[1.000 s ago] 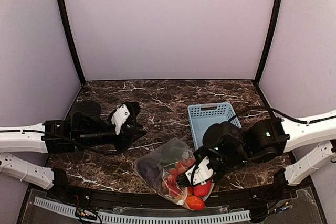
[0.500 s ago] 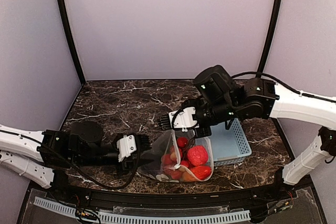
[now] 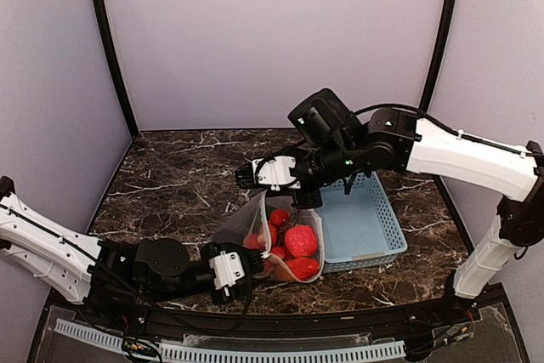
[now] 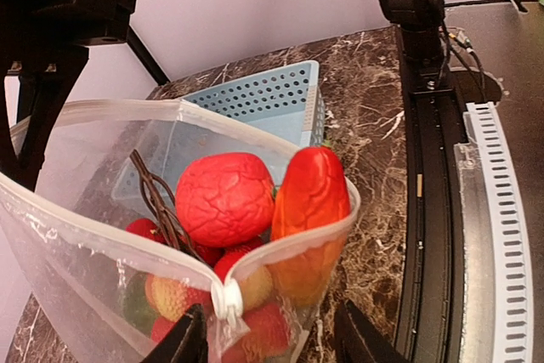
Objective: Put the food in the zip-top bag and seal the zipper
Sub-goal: Pick up the zipper food storage bag from the center of the board, then pass from the right arm to the left
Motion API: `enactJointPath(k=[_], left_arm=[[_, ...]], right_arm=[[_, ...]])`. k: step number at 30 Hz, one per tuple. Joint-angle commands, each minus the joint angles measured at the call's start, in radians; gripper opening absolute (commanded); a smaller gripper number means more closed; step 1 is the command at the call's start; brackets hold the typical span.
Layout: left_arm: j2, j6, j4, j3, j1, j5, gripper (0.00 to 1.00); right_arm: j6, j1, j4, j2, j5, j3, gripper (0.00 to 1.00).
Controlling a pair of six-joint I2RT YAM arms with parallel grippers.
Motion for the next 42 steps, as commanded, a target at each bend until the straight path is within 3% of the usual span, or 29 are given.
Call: enactJointPath(k=[1,9,17,25,36,42], left_arm=[[0.071,0.051,0.133,-0.007,-0.015,-0.140,0.50],[0.162,0.147,0.243,-0.023,-0.041,-0.386,0.47],[0.080,0.114,0.305,-0.108,-0.040,-0.353,0.42],[0.161,0.126,0.325,-0.074,-0.039,-0.215,0.41],[0.242,0.119,0.429,-0.048,-0.018,-0.361,0.28],[0.267,0.135,0.469,-0.049,-0.009,-0.358,0.27]], right_arm=[[0.033,-0.012,0.013,0.014,-0.034,0.052,0.00],[0.044,-0.020,0.002,0.027,-0.049,0.072,0.00],[0.049,-0.023,0.001,0.030,-0.054,0.075,0.00],[0.056,-0.031,-0.001,0.054,-0.066,0.103,0.00],[0.074,-0.031,-0.015,0.057,-0.081,0.117,0.00],[0.078,-0.032,-0.016,0.055,-0.081,0.120,0.00]])
